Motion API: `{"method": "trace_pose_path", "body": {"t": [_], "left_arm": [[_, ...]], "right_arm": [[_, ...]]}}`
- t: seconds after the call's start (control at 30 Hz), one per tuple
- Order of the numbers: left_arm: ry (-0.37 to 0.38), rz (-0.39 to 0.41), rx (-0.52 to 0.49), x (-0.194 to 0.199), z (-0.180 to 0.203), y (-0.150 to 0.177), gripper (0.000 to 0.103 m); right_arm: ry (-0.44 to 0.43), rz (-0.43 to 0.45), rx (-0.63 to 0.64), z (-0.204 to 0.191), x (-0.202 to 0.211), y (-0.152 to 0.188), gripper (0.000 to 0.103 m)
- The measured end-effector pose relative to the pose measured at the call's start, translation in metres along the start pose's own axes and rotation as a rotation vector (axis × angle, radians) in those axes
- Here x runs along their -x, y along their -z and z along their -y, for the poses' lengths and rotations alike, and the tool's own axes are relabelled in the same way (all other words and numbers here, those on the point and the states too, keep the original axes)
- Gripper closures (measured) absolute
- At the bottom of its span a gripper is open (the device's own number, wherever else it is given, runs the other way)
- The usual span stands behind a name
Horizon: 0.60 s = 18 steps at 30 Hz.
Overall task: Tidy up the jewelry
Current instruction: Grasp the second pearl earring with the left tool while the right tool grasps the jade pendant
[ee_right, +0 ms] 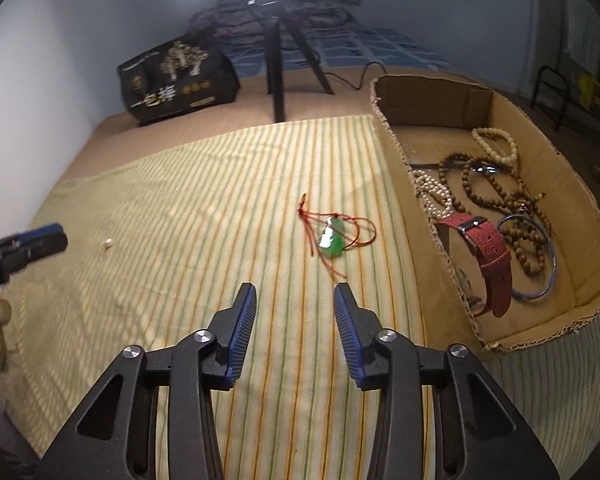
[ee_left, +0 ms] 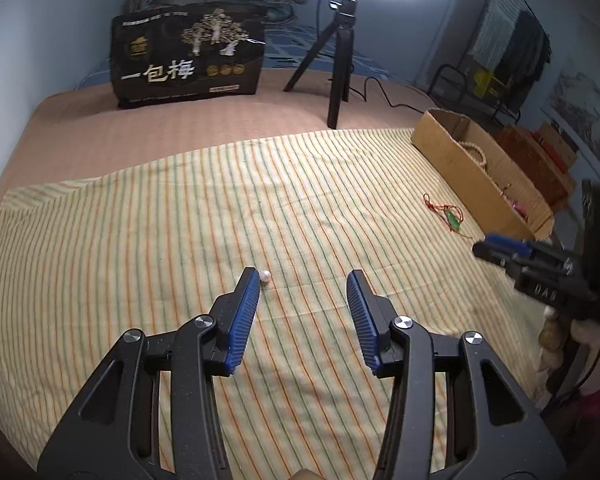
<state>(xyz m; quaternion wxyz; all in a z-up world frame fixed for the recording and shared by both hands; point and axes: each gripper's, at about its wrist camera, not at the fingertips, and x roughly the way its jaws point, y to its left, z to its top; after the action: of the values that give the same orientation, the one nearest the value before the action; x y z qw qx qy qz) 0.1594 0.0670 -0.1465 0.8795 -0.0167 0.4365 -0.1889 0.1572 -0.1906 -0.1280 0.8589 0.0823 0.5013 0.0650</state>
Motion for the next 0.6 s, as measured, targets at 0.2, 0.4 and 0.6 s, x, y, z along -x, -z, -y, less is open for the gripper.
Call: {"method": "trace_pose_path", "body": {"t": [0.2, 0.4, 0.6], "left_arm": [[0.017, 0.013, 0.013, -0.007, -0.013, 0.002, 0.056], [0.033, 0.008, 0.030, -0.013, -0.028, 0.006, 0.060], [0.041, -0.013, 0.006, -0.027, -0.027, 0.008, 0.066]], "right_arm": [[0.050, 0.012, -0.009, -0.004, -0.008, -0.006, 0.069], [0.099, -0.001, -0.036, -0.006, -0.023, -0.009, 0.069], [0.140, 0.001, -0.052, -0.006, -0.031, -0.013, 0.069]]}}
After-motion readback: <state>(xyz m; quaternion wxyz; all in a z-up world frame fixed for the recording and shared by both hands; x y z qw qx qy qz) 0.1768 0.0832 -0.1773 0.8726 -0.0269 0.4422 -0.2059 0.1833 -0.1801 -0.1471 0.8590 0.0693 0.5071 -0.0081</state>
